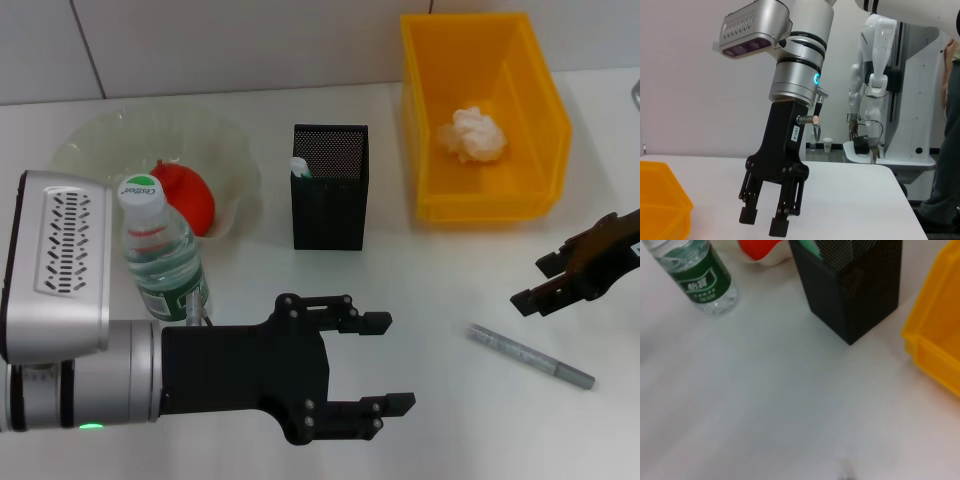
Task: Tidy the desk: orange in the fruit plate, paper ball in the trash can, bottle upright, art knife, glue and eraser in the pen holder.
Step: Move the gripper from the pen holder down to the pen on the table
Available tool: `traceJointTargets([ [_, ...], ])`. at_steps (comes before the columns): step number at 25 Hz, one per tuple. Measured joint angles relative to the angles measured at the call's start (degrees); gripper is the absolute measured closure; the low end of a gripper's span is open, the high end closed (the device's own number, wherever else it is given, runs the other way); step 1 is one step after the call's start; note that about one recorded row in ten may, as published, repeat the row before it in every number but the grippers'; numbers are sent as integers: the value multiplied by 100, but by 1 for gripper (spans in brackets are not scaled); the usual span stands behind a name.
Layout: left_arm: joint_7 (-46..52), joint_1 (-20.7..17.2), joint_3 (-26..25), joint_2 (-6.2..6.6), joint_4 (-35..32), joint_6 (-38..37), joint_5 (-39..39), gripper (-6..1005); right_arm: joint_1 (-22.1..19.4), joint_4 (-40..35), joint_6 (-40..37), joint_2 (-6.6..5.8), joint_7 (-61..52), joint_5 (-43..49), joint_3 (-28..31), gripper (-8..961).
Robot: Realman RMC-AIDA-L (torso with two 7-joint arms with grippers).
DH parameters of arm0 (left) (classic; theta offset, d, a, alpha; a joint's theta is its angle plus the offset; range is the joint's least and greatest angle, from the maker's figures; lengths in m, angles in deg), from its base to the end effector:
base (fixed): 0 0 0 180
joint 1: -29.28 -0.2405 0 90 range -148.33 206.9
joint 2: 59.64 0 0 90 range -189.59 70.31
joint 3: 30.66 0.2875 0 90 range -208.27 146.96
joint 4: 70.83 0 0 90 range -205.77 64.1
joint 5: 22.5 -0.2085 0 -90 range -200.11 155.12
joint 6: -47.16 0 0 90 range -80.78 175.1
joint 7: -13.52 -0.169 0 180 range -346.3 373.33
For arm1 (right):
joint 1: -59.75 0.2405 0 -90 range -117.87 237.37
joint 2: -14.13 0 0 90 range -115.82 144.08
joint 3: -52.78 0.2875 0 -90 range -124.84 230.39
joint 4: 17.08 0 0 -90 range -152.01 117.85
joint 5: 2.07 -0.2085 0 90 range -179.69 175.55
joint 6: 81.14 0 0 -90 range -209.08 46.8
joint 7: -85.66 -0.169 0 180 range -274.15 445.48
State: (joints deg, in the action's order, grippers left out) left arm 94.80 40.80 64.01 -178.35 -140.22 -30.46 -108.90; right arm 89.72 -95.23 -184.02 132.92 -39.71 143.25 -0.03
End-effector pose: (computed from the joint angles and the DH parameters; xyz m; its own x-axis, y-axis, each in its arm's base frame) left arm -0.1829 0.2603 -0.0950 0.8762 0.0368 0.4805 0.0551 -0.9982 -0.0240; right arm 0.2658 0.3468 0.0297 0.7411 -0.6672 0.0751 -0.6170 -0.7208 -0.3159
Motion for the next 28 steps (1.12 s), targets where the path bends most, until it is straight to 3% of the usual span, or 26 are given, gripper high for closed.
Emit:
traceJointTargets([
  [28,-14,153,-1,6,200,10,-10,302,-12,193,388,13,64,188,-1107,291],
])
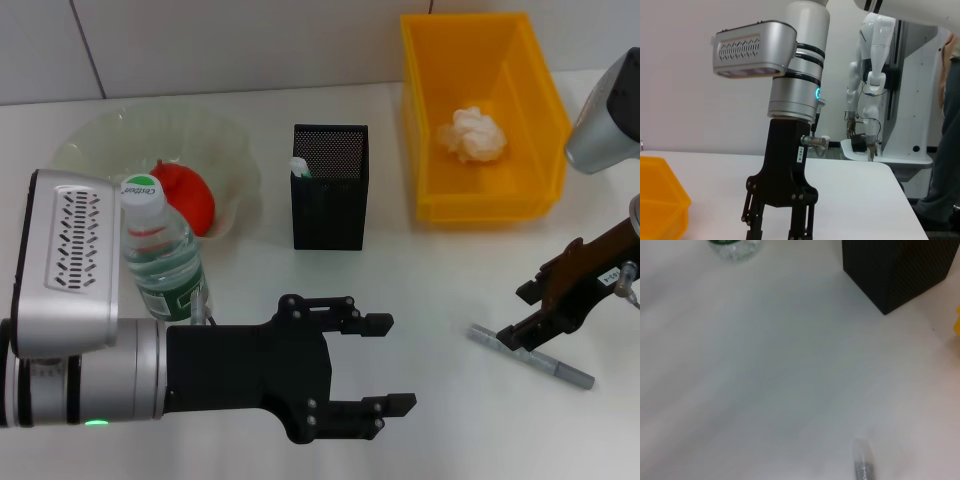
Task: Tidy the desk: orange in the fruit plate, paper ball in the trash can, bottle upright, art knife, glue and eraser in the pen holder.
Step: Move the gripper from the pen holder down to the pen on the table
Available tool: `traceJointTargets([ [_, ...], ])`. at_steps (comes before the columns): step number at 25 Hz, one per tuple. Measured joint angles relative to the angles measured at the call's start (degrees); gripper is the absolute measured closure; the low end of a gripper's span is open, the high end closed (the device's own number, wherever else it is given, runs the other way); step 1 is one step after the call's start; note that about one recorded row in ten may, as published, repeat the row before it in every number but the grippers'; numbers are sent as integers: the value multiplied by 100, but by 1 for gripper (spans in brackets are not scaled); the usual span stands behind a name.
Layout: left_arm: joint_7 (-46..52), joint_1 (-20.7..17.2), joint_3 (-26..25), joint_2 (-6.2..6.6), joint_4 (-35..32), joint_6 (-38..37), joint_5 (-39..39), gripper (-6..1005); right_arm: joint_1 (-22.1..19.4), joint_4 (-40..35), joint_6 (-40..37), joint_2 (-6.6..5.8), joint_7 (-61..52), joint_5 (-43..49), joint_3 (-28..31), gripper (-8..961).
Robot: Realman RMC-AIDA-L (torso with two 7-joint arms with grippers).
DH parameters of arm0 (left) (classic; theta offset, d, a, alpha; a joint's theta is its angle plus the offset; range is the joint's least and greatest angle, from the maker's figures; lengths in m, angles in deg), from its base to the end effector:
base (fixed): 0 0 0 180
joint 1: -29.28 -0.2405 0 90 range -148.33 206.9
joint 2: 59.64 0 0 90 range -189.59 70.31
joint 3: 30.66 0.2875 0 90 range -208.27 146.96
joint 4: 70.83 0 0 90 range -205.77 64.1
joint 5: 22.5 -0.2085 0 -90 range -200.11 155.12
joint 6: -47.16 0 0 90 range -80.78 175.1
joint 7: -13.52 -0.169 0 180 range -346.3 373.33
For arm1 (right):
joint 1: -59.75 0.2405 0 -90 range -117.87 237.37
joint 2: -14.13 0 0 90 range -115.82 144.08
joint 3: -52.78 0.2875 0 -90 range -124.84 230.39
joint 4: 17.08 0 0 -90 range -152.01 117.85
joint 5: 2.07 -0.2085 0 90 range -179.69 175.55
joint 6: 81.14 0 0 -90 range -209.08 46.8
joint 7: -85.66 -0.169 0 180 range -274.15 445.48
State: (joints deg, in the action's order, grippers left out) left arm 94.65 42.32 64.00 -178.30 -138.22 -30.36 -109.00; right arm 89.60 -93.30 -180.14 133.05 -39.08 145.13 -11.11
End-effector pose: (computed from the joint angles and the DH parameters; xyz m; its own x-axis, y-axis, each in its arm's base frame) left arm -0.1842 0.2643 -0.0986 0.8806 0.0448 0.4718 0.0571 -0.9983 -0.0118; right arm 0.2632 0.3454 -0.0012 0.7780 -0.5858 0.2273 -0.5171 -0.8024 -0.2979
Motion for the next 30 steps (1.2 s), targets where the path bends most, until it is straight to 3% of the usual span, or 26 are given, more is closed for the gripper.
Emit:
traceJointTargets([
  [30,-11,147,0,-8,165,5,-5,301,49,330,520,9,10,98,-352,325],
])
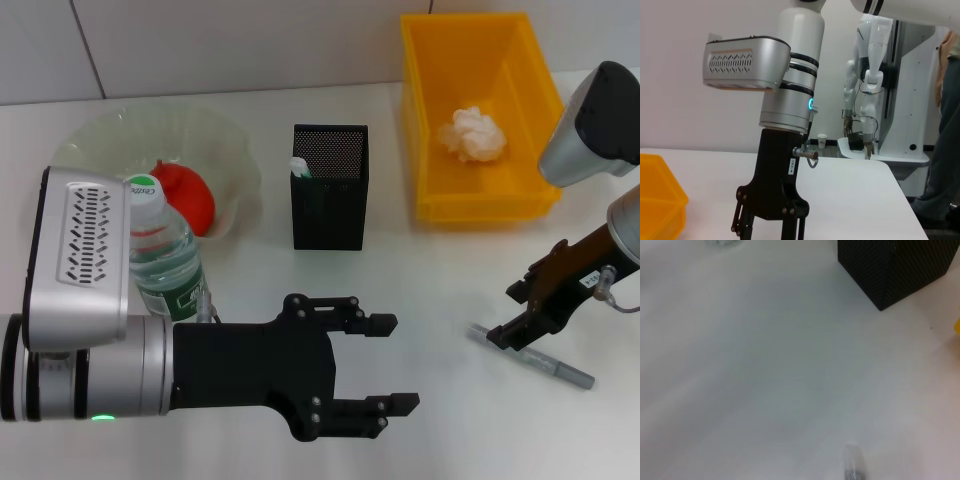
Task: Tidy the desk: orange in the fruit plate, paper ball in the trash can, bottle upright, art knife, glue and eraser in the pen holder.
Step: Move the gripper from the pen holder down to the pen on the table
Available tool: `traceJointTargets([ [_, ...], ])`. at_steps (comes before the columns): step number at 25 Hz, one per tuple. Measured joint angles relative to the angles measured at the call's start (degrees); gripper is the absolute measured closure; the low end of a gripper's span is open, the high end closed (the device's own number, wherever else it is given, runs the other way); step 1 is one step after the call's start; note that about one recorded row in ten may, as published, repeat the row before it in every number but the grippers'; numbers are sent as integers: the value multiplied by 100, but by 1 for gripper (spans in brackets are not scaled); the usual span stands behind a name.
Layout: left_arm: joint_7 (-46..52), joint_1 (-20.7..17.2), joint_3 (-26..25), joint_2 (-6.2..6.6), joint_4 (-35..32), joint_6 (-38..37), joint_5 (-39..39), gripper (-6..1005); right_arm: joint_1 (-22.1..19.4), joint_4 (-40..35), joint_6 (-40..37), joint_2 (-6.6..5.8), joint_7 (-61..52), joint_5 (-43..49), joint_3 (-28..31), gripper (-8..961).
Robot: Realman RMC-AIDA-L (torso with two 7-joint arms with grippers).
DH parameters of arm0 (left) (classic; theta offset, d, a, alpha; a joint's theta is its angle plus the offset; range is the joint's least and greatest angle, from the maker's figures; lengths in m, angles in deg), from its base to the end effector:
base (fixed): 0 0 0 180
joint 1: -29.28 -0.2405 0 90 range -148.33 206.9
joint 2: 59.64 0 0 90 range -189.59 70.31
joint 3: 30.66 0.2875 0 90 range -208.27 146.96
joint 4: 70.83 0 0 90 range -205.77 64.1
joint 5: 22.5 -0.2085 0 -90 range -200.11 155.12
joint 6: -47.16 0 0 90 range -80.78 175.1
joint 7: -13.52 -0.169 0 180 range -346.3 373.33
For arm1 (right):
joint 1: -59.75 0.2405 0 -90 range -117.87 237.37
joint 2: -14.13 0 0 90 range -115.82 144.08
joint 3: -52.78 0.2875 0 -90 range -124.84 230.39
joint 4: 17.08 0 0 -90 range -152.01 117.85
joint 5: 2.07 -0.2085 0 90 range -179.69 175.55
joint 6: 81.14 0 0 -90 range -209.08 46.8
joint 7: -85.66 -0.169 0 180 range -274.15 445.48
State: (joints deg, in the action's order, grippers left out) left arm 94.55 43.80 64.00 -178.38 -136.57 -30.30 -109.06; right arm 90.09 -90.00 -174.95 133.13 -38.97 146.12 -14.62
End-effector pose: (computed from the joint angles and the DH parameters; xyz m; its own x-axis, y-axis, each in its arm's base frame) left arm -0.1834 0.2680 -0.1020 0.8832 0.0485 0.4664 0.0551 -0.9985 -0.0006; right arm 0.2678 0.3530 -0.0159 0.7831 -0.5678 0.2535 -0.4865 -0.8134 -0.3190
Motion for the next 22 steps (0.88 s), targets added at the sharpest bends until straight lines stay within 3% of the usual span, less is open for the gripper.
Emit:
traceJointTargets([
  [22,0,69,0,0,84,53,-28,301,177,-16,87,27,-341,260,-696,349],
])
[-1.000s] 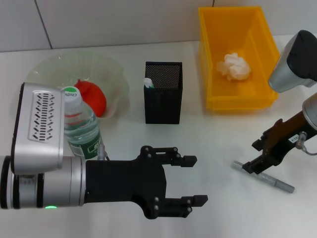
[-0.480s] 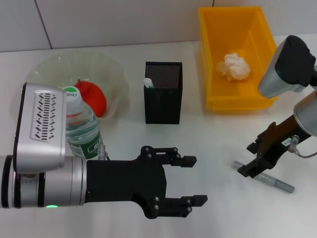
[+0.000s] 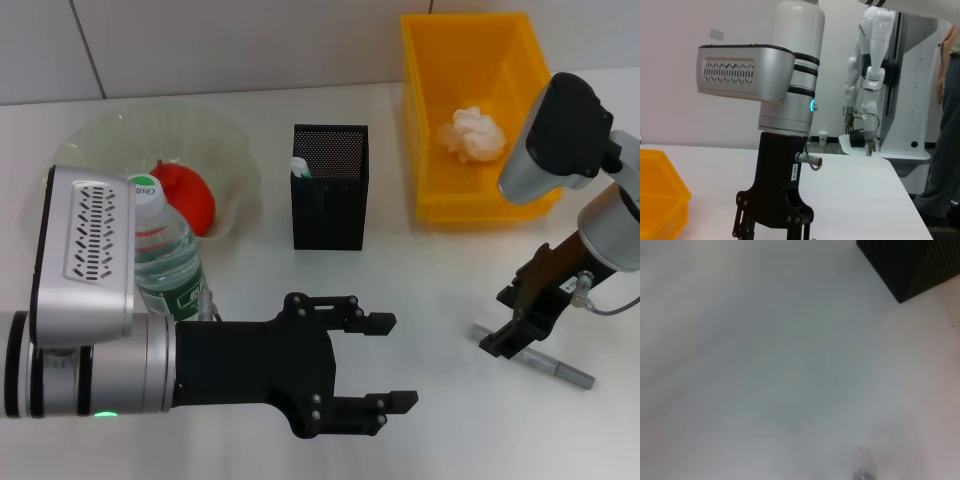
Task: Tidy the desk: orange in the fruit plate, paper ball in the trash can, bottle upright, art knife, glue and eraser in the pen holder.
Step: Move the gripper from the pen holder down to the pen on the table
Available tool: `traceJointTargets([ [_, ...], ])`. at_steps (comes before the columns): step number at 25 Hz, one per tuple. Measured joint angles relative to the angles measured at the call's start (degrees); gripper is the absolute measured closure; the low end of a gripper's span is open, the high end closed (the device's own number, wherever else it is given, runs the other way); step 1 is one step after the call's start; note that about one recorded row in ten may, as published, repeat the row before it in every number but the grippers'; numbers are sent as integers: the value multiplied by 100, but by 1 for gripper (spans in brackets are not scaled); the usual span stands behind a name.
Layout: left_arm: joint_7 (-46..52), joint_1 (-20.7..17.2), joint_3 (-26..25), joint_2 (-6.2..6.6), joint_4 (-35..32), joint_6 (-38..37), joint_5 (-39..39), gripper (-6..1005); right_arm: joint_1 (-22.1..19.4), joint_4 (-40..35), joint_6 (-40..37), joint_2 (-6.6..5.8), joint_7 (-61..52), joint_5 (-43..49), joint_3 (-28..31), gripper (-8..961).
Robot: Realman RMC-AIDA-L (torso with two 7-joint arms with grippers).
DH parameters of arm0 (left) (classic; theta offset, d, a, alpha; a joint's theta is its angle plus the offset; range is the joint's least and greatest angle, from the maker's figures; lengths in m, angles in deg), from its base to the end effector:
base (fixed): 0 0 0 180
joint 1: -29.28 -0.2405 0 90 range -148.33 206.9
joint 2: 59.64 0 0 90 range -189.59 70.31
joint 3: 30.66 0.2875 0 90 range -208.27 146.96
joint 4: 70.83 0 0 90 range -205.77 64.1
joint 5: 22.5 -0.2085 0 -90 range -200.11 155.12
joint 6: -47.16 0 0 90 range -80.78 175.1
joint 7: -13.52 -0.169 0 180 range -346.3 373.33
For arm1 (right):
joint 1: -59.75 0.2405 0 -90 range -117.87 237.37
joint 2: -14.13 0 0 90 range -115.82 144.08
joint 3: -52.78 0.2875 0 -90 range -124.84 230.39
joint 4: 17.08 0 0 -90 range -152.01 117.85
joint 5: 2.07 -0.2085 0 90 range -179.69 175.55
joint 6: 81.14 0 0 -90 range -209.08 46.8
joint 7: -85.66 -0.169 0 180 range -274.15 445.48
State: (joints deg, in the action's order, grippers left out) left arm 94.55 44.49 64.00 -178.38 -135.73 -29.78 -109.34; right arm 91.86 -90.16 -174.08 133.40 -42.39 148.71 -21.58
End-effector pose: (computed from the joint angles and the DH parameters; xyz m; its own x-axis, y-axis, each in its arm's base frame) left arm -0.1843 0.2710 -0.1039 0.8874 0.0513 0.4581 0.0587 -0.9983 -0.0020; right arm 0.2555 0.3552 -0.0317 0.7781 -0.5230 0.3481 -0.4257 -0.8464 -0.3201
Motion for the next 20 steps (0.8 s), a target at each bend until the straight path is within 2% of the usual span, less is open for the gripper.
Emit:
traceJointTargets([
  [20,-9,63,0,0,3,12,1,301,-98,-84,-3,-1,-79,26,-154,371],
])
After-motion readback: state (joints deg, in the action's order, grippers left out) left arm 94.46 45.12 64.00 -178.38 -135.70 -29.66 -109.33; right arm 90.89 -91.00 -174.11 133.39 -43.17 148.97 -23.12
